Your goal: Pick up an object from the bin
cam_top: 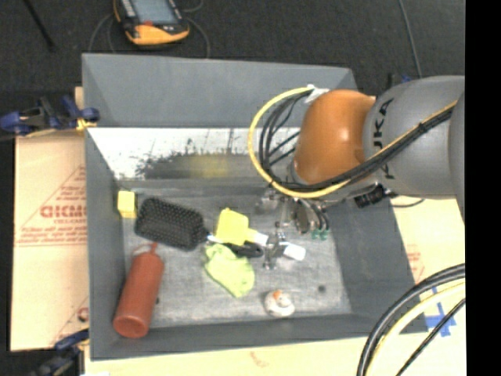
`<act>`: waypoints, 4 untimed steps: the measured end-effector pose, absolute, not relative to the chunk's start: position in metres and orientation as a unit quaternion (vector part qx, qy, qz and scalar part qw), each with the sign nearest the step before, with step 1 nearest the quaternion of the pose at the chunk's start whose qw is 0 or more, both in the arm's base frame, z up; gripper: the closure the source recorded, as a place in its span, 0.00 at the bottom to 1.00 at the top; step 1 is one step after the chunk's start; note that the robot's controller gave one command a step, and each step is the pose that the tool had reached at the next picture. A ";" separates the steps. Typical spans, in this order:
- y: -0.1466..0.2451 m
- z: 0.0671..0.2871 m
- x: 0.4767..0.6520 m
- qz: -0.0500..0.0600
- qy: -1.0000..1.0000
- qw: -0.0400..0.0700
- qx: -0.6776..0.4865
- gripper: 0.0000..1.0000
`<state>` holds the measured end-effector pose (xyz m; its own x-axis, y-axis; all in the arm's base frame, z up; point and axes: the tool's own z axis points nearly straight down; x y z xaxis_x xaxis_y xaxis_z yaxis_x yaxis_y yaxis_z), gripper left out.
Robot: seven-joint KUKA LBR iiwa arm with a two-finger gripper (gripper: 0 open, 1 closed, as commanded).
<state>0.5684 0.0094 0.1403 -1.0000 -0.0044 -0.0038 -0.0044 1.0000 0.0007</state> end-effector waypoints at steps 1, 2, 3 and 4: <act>0.009 0.140 0.568 0.000 1.000 0.002 -0.002 0.00; 0.013 0.074 0.568 0.001 1.000 0.005 0.026 1.00; 0.013 0.074 0.568 0.001 1.000 0.005 0.026 1.00; 0.007 0.082 0.571 0.001 0.999 0.005 0.033 1.00</act>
Offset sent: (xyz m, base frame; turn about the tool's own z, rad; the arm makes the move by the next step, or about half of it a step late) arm -0.0044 0.0044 -0.0703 0.0578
